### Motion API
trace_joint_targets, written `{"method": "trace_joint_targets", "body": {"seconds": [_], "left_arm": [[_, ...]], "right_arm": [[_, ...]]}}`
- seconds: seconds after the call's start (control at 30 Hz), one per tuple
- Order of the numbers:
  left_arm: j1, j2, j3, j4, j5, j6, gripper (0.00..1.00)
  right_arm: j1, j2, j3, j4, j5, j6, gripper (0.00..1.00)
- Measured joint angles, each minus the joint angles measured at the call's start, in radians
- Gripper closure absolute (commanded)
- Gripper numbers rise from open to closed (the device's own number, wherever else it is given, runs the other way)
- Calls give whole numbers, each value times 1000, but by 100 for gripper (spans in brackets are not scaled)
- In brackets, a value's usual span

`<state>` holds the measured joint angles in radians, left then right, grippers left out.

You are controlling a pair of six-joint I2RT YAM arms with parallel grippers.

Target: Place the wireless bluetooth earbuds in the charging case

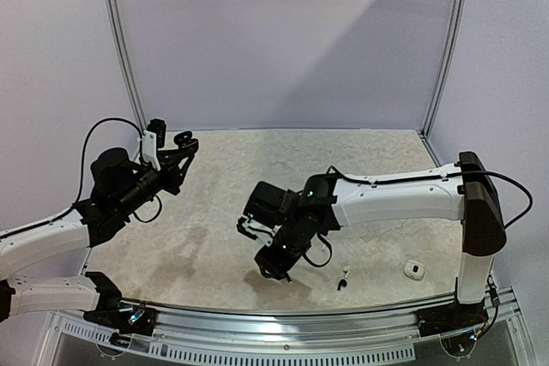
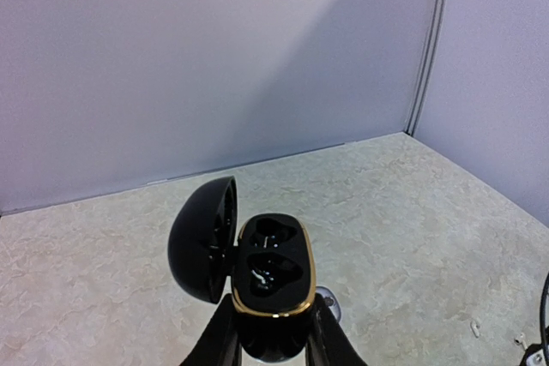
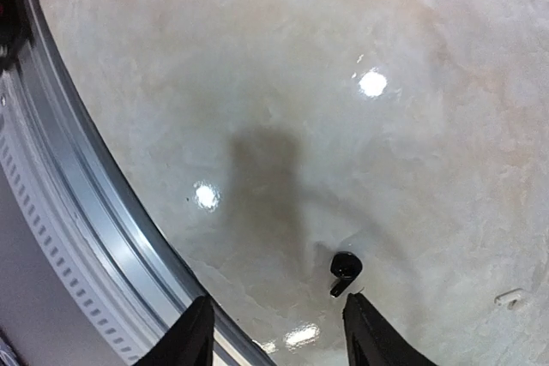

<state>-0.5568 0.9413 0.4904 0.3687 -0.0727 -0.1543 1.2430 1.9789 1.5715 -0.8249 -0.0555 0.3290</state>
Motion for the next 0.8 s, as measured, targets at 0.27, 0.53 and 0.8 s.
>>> {"method": "trace_joint_targets", "body": {"seconds": [0.27, 0.53, 0.8], "left_arm": [[0, 0, 0, 9, 13, 4, 100], [0, 0, -15, 16, 17, 3, 100], [0, 0, -21, 16, 21, 2, 100]], "right_arm": [[-26, 142, 267, -211, 79, 37, 37], [-26, 316, 336, -360, 105, 55, 37], [-26, 336, 356, -386, 86, 79, 58]]}}
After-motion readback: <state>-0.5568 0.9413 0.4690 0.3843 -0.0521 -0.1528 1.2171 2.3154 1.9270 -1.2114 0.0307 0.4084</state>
